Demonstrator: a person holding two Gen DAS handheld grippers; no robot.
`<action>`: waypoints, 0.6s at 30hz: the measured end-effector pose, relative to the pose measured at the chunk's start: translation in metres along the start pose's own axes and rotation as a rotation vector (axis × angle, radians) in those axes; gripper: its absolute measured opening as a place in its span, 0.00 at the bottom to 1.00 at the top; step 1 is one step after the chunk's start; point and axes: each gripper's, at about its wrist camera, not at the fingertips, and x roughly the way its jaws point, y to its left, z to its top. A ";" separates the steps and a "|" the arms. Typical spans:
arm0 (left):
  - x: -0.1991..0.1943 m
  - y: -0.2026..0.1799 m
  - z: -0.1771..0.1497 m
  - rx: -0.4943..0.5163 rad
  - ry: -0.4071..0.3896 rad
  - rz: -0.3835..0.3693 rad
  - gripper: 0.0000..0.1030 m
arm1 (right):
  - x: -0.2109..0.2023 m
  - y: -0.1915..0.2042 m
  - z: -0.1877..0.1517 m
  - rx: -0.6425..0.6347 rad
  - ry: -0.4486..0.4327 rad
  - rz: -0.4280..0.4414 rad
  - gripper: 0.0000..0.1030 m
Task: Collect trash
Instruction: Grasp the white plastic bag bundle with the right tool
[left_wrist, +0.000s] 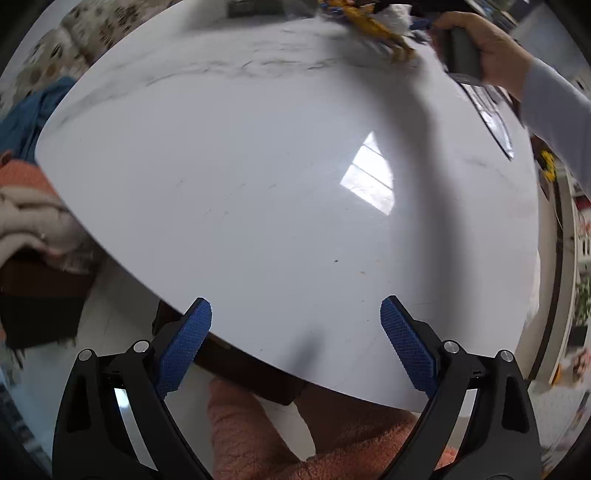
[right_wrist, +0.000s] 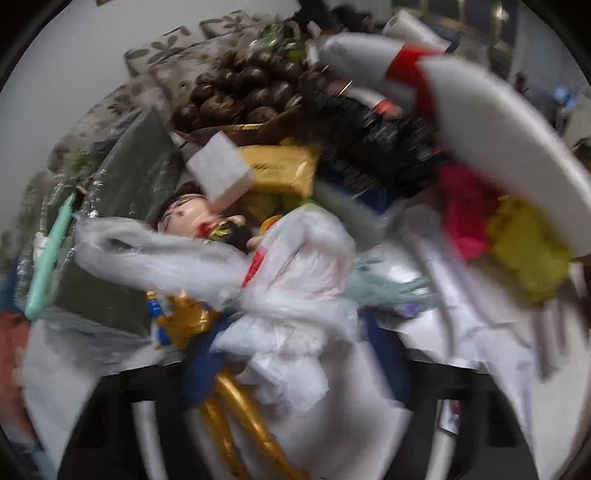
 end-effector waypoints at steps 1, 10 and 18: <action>-0.001 0.000 0.001 -0.010 0.000 0.000 0.88 | -0.002 -0.004 -0.001 0.012 0.012 0.019 0.50; -0.003 -0.028 0.073 -0.017 -0.092 -0.017 0.88 | -0.114 -0.076 -0.065 0.022 -0.070 0.283 0.48; 0.029 -0.092 0.236 -0.116 -0.251 0.017 0.88 | -0.175 -0.115 -0.122 0.078 -0.140 0.328 0.49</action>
